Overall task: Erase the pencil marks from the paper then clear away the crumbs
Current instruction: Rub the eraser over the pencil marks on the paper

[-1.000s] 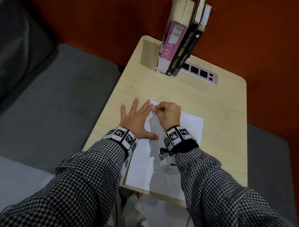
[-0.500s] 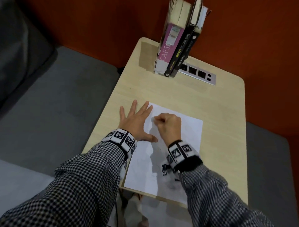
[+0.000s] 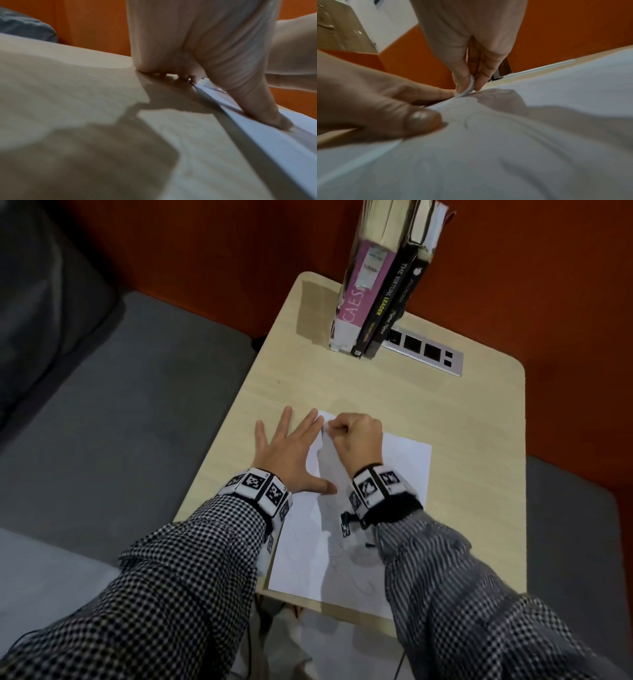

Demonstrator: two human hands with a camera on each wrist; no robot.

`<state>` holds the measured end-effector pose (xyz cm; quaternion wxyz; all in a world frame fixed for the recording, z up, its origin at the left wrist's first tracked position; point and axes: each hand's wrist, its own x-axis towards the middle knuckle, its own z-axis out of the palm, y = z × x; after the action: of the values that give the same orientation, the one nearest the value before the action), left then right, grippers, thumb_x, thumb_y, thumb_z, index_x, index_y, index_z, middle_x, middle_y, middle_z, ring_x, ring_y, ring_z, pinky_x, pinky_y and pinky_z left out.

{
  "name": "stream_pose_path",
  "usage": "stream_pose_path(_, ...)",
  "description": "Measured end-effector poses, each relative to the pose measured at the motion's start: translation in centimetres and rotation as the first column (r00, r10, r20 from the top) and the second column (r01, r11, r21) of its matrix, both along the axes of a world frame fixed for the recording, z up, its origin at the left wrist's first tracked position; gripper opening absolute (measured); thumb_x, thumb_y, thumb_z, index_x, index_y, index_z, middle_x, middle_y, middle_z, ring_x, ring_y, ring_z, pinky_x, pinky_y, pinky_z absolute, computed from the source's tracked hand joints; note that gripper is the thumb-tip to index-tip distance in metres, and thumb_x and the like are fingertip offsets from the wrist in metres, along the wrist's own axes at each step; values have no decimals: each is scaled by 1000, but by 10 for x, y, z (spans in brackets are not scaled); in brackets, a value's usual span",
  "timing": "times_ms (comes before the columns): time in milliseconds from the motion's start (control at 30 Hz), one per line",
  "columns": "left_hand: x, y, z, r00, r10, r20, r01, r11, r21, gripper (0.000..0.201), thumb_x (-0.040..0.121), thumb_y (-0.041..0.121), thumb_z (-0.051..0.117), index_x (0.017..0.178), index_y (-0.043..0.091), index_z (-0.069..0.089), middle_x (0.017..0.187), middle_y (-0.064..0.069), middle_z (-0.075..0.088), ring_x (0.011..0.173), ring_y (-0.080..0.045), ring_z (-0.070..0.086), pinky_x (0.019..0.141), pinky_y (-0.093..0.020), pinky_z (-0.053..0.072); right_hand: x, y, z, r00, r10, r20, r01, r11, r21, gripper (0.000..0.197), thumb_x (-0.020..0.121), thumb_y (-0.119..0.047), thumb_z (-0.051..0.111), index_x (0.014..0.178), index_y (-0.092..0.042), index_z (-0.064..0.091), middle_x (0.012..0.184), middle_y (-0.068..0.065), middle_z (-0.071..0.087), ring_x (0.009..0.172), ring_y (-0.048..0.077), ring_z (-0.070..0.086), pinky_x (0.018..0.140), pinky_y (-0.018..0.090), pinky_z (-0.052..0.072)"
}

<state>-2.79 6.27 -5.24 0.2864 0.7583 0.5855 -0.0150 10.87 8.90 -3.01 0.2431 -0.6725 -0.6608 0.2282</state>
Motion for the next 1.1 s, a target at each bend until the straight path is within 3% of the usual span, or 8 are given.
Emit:
stream_pose_path(133, 1, 0, 1, 1000, 0, -17, 0, 1000, -5, 126, 61, 80, 63, 153, 32, -9, 157, 21, -20, 144, -19, -28, 108, -63, -17, 11, -48, 2, 997, 46, 62, -41, 996, -82, 22, 80, -12, 65, 63, 2, 66, 62, 19, 67, 59, 35, 61, 56, 32, 46)
stream_pose_path(233, 2, 0, 1, 1000, -8, -21, 8, 1000, -12, 127, 61, 81, 62, 153, 33, -10, 158, 20, -20, 144, -20, -28, 108, -63, -17, 9, -13, 4, 1000, -9, -11, 9, 999, -46, 9, 77, -2, 65, 72, -2, 73, 74, 17, 73, 70, 31, 66, 67, 31, 52)
stream_pose_path(300, 2, 0, 1, 1000, 1, -15, -1, 1000, -16, 127, 60, 81, 62, 153, 33, -11, 158, 20, -20, 144, -20, -28, 108, -63, -17, 7, 7, 5, 998, -31, -56, 28, 998, -49, 14, 76, 3, 61, 75, -3, 74, 76, 14, 73, 72, 29, 67, 67, 27, 51)
stream_pose_path(500, 1, 0, 4, 1000, 0, -13, 0, 1000, -24, 127, 62, 80, 63, 153, 32, -10, 157, 21, -21, 144, -20, -29, 108, -63, -17, 13, -38, 5, 998, 39, 51, -35, 996, -81, 13, 79, -4, 64, 69, 2, 69, 68, 18, 70, 65, 34, 63, 63, 36, 51)
stream_pose_path(667, 1, 0, 2, 1000, 2, -14, -3, 1000, -25, 128, 60, 80, 64, 153, 33, -9, 157, 21, -21, 144, -19, -28, 108, -63, -17, 8, 2, 3, 1000, -19, -20, 18, 1000, -23, 13, 75, 4, 62, 72, -2, 73, 72, 15, 73, 68, 28, 65, 63, 21, 43)
stream_pose_path(833, 1, 0, 4, 999, -23, -24, 22, 999, -29, 127, 60, 80, 64, 153, 34, -10, 157, 20, -23, 143, -21, -30, 107, -64, -17, 19, -35, 6, 998, 35, 51, -32, 997, -67, 10, 76, 0, 63, 69, 0, 71, 69, 18, 71, 67, 33, 64, 62, 33, 50)
stream_pose_path(967, 3, 1, 8, 999, -17, -42, 16, 999, -36, 125, 62, 78, 65, 153, 31, -8, 158, 18, -20, 145, -21, -27, 108, -66, -13, 9, 1, 3, 1000, -21, -19, 20, 999, -47, 14, 76, 3, 62, 72, -3, 73, 71, 15, 72, 67, 28, 65, 62, 22, 45)
stream_pose_path(1100, 9, 0, 14, 998, -70, -11, 70, 997, 14, 115, 71, 69, 66, 154, 27, -3, 161, 14, -9, 147, -15, -18, 109, -68, -8, 7, -1, 4, 999, 27, 19, -26, 998, -59, 16, 76, 2, 58, 71, -4, 72, 71, 15, 72, 67, 30, 63, 61, 28, 48)
